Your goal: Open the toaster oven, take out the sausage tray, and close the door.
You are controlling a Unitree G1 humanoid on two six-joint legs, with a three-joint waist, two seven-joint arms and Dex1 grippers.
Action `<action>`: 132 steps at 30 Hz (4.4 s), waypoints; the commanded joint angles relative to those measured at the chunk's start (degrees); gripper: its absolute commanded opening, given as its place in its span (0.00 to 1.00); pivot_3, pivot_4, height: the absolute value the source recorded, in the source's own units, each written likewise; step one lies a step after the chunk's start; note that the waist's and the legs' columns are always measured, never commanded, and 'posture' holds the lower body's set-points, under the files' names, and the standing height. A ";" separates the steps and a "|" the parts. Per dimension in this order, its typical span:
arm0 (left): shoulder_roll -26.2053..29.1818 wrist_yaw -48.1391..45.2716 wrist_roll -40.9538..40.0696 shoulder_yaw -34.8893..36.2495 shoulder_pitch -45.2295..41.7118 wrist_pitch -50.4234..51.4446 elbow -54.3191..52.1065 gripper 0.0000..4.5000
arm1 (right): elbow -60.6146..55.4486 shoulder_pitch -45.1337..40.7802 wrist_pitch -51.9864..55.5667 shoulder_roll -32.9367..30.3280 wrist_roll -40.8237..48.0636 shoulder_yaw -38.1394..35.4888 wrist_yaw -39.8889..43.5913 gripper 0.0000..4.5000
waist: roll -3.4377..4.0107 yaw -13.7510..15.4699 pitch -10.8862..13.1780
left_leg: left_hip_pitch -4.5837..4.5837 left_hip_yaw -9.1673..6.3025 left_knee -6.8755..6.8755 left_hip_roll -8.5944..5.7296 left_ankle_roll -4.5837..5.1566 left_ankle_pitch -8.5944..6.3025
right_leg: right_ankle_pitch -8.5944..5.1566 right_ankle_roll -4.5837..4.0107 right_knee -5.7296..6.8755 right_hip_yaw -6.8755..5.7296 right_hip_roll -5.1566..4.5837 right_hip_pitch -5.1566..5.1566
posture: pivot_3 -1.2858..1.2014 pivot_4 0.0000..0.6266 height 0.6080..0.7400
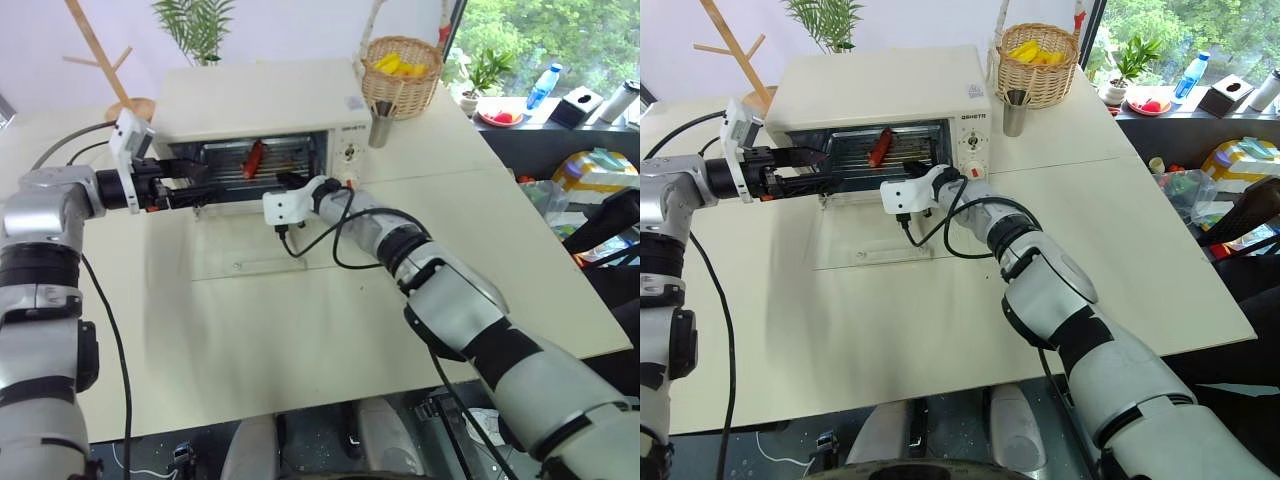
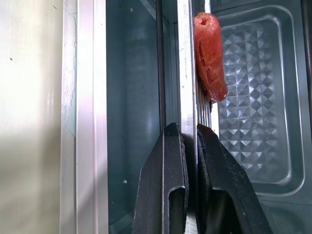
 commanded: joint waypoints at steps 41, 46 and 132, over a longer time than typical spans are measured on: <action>11.57 1.98 -21.74 21.72 21.62 37.59 -29.93 1.00 | -72.19 38.50 -7.28 -28.06 7.20 -10.57 21.41 0.01 | -0.05 1.10 0.00 | 0.05 -0.08 0.13 0.10 0.00 0.00 | -0.01 0.00 0.04 0.02 0.06 0.09 | 0.52 0.24 1.00; 8.53 10.29 -29.95 31.76 30.50 50.96 -37.34 1.00 | -74.67 40.63 -10.45 -30.36 10.06 -11.84 23.13 0.01 | -0.08 1.61 0.00 | 0.08 -0.12 0.13 0.25 0.00 0.00 | -0.01 -0.01 0.01 0.03 0.03 0.13 | 0.52 0.24 1.00; -31.54 71.23 -92.45 54.55 73.20 8.84 -54.55 0.00 | -50.89 43.45 0.93 -26.56 25.32 -17.56 36.47 0.02 | -0.40 3.16 -0.19 | 0.22 0.08 0.22 0.04 -0.11 0.05 | -0.12 -0.44 -0.37 0.04 -0.08 0.47 | 0.52 0.24 1.00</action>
